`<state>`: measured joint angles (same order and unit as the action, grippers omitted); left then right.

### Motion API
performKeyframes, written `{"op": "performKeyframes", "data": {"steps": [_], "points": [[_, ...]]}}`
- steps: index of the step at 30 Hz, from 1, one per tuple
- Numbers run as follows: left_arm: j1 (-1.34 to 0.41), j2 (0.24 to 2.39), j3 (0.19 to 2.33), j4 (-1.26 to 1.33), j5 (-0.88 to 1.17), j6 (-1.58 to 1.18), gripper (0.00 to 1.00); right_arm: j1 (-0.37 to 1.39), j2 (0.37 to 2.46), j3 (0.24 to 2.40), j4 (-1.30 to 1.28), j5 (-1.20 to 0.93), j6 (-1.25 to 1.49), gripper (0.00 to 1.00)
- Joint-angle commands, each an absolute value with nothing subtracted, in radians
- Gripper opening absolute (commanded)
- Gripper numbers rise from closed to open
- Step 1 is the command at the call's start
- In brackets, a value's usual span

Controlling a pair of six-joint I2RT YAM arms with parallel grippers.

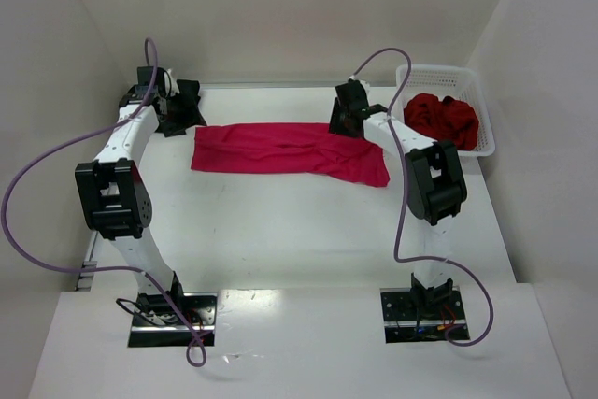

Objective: Fold and stack the t-shirts
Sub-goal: Fold the other side of the tshirt into a rectangle

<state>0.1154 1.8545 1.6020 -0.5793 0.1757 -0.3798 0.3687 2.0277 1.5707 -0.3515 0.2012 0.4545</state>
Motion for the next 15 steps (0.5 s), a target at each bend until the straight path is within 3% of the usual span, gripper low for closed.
{"op": "performKeyframes", "data": {"steps": [1, 6, 9, 15], "points": [[0.12, 1.818, 1.594, -0.558, 0.225, -0.35, 0.76, 0.374, 1.987, 1.596, -0.431, 0.238, 0.462, 0.56], [0.12, 1.818, 1.594, -0.558, 0.235, -0.35, 0.76, 0.374, 1.927, 1.477, -0.433, 0.199, 0.5, 0.6], [0.12, 1.818, 1.594, -0.558, 0.235, -0.341, 0.76, 0.374, 1.927, 1.424, -0.422, 0.209, 0.511, 0.55], [0.12, 1.818, 1.594, -0.558, 0.235, -0.341, 0.76, 0.374, 1.971, 1.424, -0.423, 0.238, 0.532, 0.55]]}}
